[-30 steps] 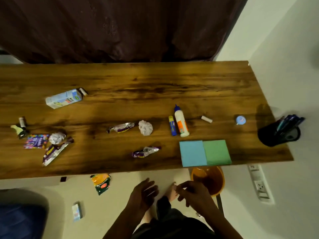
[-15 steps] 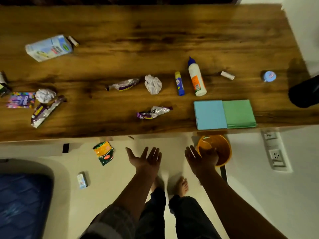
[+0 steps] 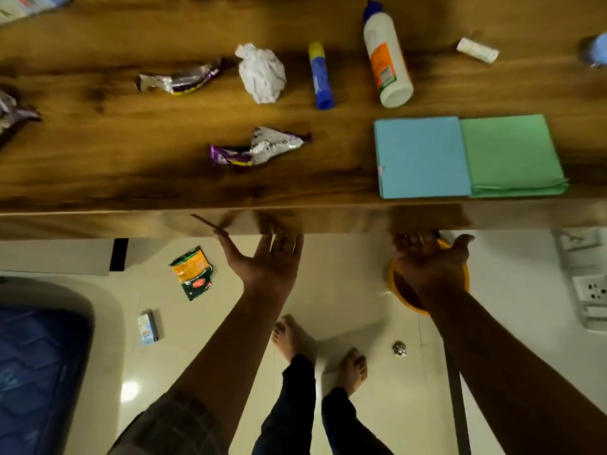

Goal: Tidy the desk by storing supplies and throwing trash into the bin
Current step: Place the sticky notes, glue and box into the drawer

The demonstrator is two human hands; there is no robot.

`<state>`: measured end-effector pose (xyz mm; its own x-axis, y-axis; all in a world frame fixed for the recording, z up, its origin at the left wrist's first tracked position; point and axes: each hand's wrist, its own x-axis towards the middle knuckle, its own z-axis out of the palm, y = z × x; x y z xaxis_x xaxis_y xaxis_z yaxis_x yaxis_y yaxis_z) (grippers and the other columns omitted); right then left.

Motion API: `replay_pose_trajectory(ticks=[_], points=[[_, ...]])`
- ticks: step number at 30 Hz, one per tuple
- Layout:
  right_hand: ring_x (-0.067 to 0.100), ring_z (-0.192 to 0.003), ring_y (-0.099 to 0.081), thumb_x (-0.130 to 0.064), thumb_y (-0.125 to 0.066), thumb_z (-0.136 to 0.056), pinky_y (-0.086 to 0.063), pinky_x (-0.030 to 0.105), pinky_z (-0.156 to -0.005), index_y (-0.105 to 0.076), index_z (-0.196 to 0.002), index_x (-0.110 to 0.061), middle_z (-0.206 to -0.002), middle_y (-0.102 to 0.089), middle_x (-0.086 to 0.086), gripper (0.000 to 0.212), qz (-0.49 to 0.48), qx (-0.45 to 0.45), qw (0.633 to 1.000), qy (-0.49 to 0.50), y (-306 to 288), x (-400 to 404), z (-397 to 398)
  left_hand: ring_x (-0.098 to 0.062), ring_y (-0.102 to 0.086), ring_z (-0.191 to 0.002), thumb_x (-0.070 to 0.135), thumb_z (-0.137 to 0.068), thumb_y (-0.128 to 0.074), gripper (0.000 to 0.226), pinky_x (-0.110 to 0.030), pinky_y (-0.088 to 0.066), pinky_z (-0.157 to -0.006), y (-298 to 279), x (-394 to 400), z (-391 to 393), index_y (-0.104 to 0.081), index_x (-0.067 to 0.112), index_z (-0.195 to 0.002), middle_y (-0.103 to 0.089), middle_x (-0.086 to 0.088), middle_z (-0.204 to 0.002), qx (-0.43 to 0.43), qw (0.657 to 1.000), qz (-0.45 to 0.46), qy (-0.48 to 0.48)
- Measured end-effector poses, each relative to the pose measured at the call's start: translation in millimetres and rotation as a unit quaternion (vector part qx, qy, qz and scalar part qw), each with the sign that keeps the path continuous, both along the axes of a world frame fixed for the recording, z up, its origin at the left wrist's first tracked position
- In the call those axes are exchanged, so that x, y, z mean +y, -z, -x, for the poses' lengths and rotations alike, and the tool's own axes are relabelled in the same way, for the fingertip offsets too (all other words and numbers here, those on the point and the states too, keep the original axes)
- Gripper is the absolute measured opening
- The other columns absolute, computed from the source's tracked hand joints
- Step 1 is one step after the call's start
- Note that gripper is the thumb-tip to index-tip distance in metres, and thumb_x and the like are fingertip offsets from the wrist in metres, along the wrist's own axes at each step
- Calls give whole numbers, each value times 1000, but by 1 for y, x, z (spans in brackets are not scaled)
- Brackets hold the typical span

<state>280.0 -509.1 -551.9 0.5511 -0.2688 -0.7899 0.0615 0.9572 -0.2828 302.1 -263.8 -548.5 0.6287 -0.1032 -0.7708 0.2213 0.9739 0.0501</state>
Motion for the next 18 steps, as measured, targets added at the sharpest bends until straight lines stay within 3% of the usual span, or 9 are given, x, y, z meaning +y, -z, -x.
replay_pose_trajectory(ticks=[5, 9, 15, 18], points=[[34, -118, -61, -74, -35, -93, -44, 56, -108, -63, -112, -10, -118, -69, 15, 73, 16, -22, 1000, -17, 3, -3, -5, -48, -64, -121, 68, -68, -81, 101, -66, -41, -110, 3, -15, 10, -53, 1, -138, -65, -26, -133, -65, 997, 32, -15], [34, -113, -65, -74, -36, -93, -44, 58, -108, -65, -110, -9, -97, -78, 14, 73, 14, -59, 998, -11, 9, -4, -1, -49, -62, -123, 72, -73, -77, 97, -64, -45, -109, 4, -22, 8, -52, 3, -137, -64, -29, -132, -82, 997, -2, -6], [38, -120, -64, -78, -44, -87, -46, 59, -106, -56, -135, -6, -130, -67, 17, 87, -9, -67, 997, -24, 16, -5, 0, -46, -61, -127, 80, -78, -62, 96, -62, -48, -106, 12, -23, 5, -49, 6, -138, -59, -26, -140, -87, 993, -77, 25], [37, -119, -65, -77, -45, -87, -48, 59, -104, -54, -137, -7, -130, -67, 17, 87, -9, -67, 998, -20, 16, -5, 0, -45, -61, -126, 81, -79, -59, 96, -62, -47, -107, 12, -25, 2, -48, 6, -139, -60, -25, -139, -83, 993, -87, 20]])
